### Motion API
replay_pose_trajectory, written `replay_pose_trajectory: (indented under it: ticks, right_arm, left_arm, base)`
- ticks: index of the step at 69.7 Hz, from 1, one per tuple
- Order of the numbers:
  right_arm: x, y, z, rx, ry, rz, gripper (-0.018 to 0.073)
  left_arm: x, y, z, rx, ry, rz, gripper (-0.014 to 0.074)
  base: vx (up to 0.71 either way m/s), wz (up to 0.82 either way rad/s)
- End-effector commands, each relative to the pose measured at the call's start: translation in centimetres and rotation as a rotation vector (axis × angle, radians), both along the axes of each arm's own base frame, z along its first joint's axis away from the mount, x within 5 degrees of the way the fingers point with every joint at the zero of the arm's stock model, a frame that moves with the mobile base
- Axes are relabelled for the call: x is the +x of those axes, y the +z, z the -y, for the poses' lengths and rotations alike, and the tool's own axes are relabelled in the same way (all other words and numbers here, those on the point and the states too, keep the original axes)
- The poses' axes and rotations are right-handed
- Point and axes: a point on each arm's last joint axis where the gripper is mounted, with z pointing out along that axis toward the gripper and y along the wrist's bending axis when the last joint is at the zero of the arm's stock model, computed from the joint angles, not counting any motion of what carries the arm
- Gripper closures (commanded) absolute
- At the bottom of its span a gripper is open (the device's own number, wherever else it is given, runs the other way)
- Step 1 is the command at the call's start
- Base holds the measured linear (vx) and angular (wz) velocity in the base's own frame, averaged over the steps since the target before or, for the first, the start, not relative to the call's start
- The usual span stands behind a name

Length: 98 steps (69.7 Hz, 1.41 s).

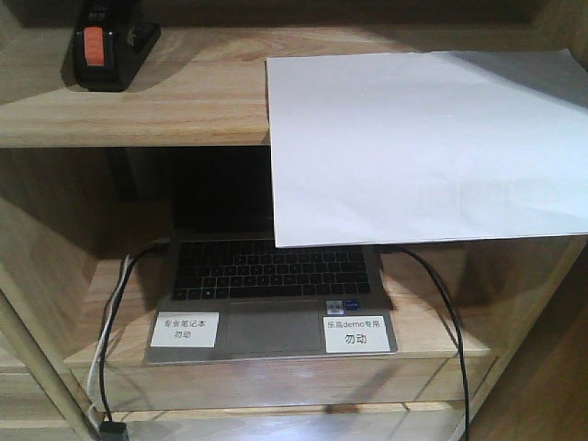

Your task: Grab stapler and paper to desk for stapling

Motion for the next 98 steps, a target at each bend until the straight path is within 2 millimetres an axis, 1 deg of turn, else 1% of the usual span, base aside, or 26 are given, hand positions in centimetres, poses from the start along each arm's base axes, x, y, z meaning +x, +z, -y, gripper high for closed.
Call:
replay_pose_trajectory:
  ticks: [1,6,9,16,19,28,33,36,39,47,51,57,60,66,70,75,80,90,98]
  right_arm:
    - [-2.0,4.7,0.0,-0.018,-0.014,0.228,0.0568]
    - [-3.0,6.9,-0.1,-0.02,-0.014,0.286,0.0568]
    - [-3.6,8.5,-0.1,-0.022,-0.012,0.31,0.0568]
    - [-4.7,11.4,-0.2,-0.023,-0.01,0.333,0.0568]
    - [-5.1,12.7,-0.2,-0.024,-0.009,0.342,0.0568]
    - [-5.4,16.1,-0.3,-0.024,-0.006,0.336,0.0566]
    - [-5.0,17.8,-0.3,-0.006,0.005,0.31,0.0566]
    - [-4.6,18.6,-0.3,0.018,0.02,0.269,0.0566]
    - [-4.0,19.2,-0.3,0.041,0.032,0.216,0.0566]
    - [-1.7,19.9,-0.3,0.058,0.043,0.04,0.0564]
    - [-0.5,19.8,-0.3,0.072,0.05,-0.044,0.0562]
    - [0.8,19.3,-0.3,0.1,0.068,-0.125,0.055]
    - [1.4,19.0,-0.4,0.115,0.077,-0.163,0.0536]
    - [1.9,18.7,-0.5,0.138,0.093,-0.208,0.0492]
    - [2.1,18.5,-0.5,0.144,0.102,-0.231,0.0445]
    - [2.1,18.3,-0.6,0.145,0.104,-0.25,0.0358]
    - [2.1,18.3,-0.6,0.143,0.103,-0.255,0.0262]
    - [2.1,18.3,-0.6,0.143,0.103,-0.255,0.001]
    - [2.1,18.3,-0.6,0.143,0.103,-0.255,-0.0137]
  left_arm:
    - [-2.3,4.6,0.0,-0.016,-0.013,0.238,0.0603]
    - [-3.3,7.0,0.0,-0.016,-0.011,0.271,0.0603]
    - [-4.4,9.1,-0.1,-0.017,-0.009,0.293,0.0603]
    - [-6.3,12.3,-0.1,-0.016,-0.002,0.282,0.0603]
    - [-7.2,14.1,-0.1,-0.017,0.0,0.282,0.0603]
    - [-7.8,18.0,-0.2,-0.02,0.003,0.23,0.0603]
    - [-7.4,19.7,-0.2,-0.021,0.005,0.18,0.0603]
    - [-7.3,21.0,-0.2,-0.022,0.007,0.154,0.0601]
    - [-6.8,21.8,-0.2,-0.023,0.009,0.108,0.0599]
    - [-4.9,22.5,-0.3,-0.024,0.014,-0.061,0.0589]
    - [-3.7,22.1,-0.3,-0.024,0.017,-0.146,0.0582]
    - [-2.6,21.4,-0.3,-0.025,0.02,-0.249,0.0556]
    - [-2.2,21.1,-0.3,-0.024,0.022,-0.299,0.0534]
    - [-1.8,20.6,-0.3,-0.024,0.024,-0.356,0.0474]
    - [-1.7,20.3,-0.3,-0.024,0.025,-0.377,0.041]
    - [-1.6,20.1,-0.3,-0.024,0.025,-0.396,0.0332]
    - [-1.6,20.1,-0.3,-0.024,0.025,-0.4,0.0229]
    - [-1.6,20.1,-0.3,-0.024,0.025,-0.399,0.0034]
    - [-1.6,20.1,-0.3,-0.024,0.025,-0.399,-0.0096]
  base:
    - [0.0,0.0]
    - [0.0,0.0]
    - [0.0,0.0]
    - [0.0,0.0]
    - [0.0,0.0]
    - [0.0,0.0]
    - [0.0,0.0]
    - [0.0,0.0]
    - [0.0,0.0]
    - [0.0,0.0]
    - [0.0,0.0]
    - [0.0,0.0]
    - [0.0,0.0]
    - [0.0,0.0]
    - [0.0,0.0]
    - [0.0,0.0]
    - [0.0,0.0]
    - [0.0,0.0]
    - [0.0,0.0]
